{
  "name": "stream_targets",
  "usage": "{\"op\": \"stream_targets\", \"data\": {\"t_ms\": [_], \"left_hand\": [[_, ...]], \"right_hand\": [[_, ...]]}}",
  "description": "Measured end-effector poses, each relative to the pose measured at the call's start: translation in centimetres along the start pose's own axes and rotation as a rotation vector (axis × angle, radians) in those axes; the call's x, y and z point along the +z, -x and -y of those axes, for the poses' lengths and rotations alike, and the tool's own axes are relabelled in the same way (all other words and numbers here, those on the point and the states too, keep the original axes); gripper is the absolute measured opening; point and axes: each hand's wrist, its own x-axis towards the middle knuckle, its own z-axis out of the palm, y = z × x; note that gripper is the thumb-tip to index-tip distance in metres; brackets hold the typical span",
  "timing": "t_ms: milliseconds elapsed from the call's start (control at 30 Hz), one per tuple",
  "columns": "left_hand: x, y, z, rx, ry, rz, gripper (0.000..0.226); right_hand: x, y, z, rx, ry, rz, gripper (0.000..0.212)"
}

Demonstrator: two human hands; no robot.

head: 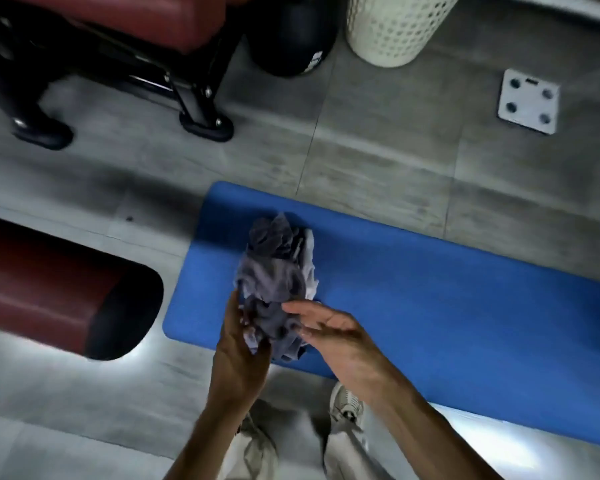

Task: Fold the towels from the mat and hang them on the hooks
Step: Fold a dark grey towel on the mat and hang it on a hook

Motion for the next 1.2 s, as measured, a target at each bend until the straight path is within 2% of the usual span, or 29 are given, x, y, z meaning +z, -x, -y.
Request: {"op": "stream_targets", "data": {"t_ms": [67, 133, 200, 267, 333, 433, 533, 667, 767, 900, 1000, 1033, 1100, 1133, 1200], "left_hand": [[-1.2, 2.7, -4.4, 0.083, 0.054, -0.039, 0.084], [-2.2, 5.0, -8.8, 0.244, 0.080, -0.061, 0.065], [-2.5, 7.5, -13.2, 0.346, 0.076, -0.037, 0.064], [-2.4, 10.2, -16.3, 0.348, 0.082, -0.010, 0.060], [-2.1, 12.6, -19.5, 0.333, 0.150, 0.033, 0.039], [-1.9, 16.1, -23.6, 0.382, 0.143, 0.060, 0.038], [-1.5, 20.3, -28.5, 0.352, 0.304, 0.158, 0.021], [-1.4, 24.4, -34.0, 0.332, 0.324, 0.187, 0.018], [-2.7, 27.2, -38.2, 0.378, 0.280, 0.269, 0.016], [-5.8, 30.9, -43.1, 0.561, 0.202, 0.494, 0.023], [-7.5, 33.7, -46.2, 0.629, 0.120, 0.677, 0.025], [-7.9, 34.6, -47.0, 0.636, 0.108, 0.726, 0.024], [-8.5, 35.9, -48.4, 0.639, 0.132, 0.765, 0.028], [-8.6, 36.3, -48.9, 0.627, 0.165, 0.742, 0.033], [-8.4, 36.6, -49.9, 0.540, 0.255, 0.630, 0.032]], "right_hand": [[1.2, 5.1, 3.5, -0.050, -0.101, 0.014, 0.034], [1.9, 9.8, 6.5, -0.117, -0.179, 0.048, 0.036], [1.9, 14.6, 8.7, -0.168, -0.257, 0.075, 0.035], [1.5, 18.8, 10.1, -0.222, -0.325, 0.022, 0.033], [0.7, 22.4, 11.5, -0.273, -0.387, -0.078, 0.038], [-0.5, 26.9, 13.3, -0.345, -0.506, -0.205, 0.044], [-1.3, 31.6, 14.9, -0.426, -0.547, -0.276, 0.049], [-0.3, 37.1, 15.2, -0.544, -0.402, -0.393, 0.053], [0.8, 40.6, 13.6, -0.621, -0.304, -0.512, 0.045], [3.5, 44.8, 12.7, -0.679, 0.013, -0.596, 0.065], [5.0, 45.6, 12.6, -0.596, 0.306, -0.655, 0.077], [5.4, 45.7, 12.4, -0.569, 0.348, -0.679, 0.072], [5.7, 46.1, 12.4, -0.509, 0.338, -0.742, 0.043], [5.7, 46.5, 12.4, -0.471, 0.345, -0.763, 0.031], [5.5, 47.7, 12.5, -0.460, 0.343, -0.754, 0.029]]}}
